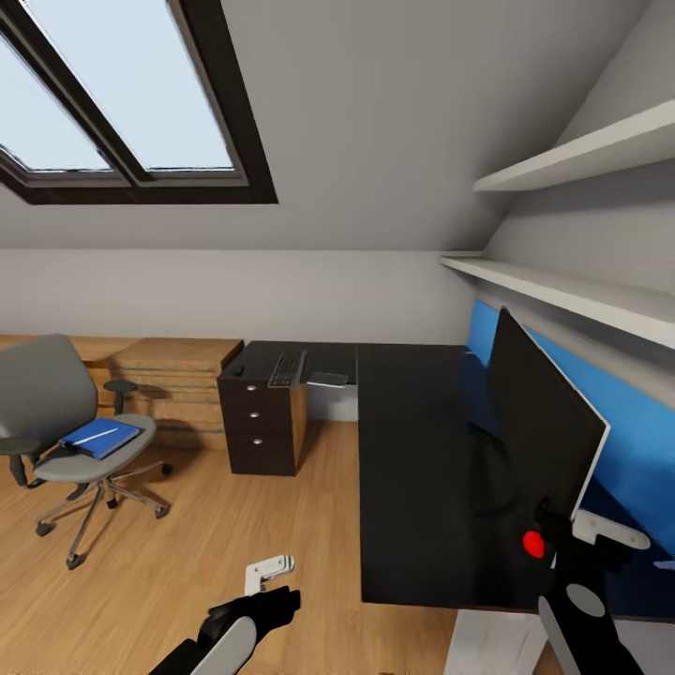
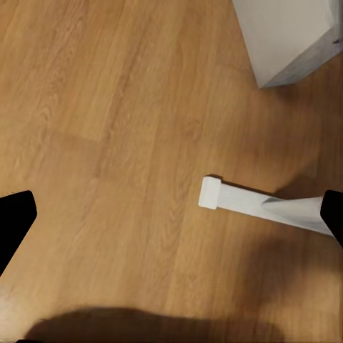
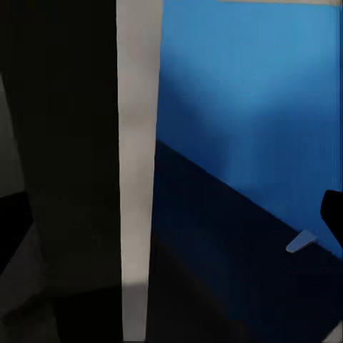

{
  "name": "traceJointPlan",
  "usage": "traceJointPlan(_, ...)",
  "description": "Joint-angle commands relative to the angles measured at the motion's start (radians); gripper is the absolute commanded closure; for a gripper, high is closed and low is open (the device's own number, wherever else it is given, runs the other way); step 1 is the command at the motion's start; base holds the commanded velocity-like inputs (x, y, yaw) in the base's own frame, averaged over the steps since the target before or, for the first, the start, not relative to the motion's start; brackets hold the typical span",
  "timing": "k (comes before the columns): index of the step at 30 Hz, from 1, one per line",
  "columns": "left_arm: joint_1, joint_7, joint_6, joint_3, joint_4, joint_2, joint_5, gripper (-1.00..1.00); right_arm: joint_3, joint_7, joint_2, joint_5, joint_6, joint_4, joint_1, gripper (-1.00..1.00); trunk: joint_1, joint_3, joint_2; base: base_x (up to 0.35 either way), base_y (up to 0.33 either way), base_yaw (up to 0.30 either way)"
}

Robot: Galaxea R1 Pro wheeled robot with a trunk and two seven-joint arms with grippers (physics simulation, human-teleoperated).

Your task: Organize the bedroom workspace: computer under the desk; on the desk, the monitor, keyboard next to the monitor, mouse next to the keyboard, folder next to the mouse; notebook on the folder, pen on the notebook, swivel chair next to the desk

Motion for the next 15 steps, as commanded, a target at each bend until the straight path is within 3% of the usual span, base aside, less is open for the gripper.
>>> traceJointPlan(1,-0.001,0.008,0.001,-0.002,-0.002,0.001,0.006,-1.00,0.001,-0.004,-0.001,-0.007,0.002,-0.001,-0.001,-1.00,0.000,-0.001,-0.001,-0.048,-0.132,0.000)
traceJointPlan(15,-0.001,0.008,0.001,-0.003,-0.002,0.001,0.006,-1.00,0.001,-0.004,-0.001,-0.005,0.002,0.000,-0.001,-1.00,0.000,-0.001,-0.001,-0.059,-0.188,0.000)
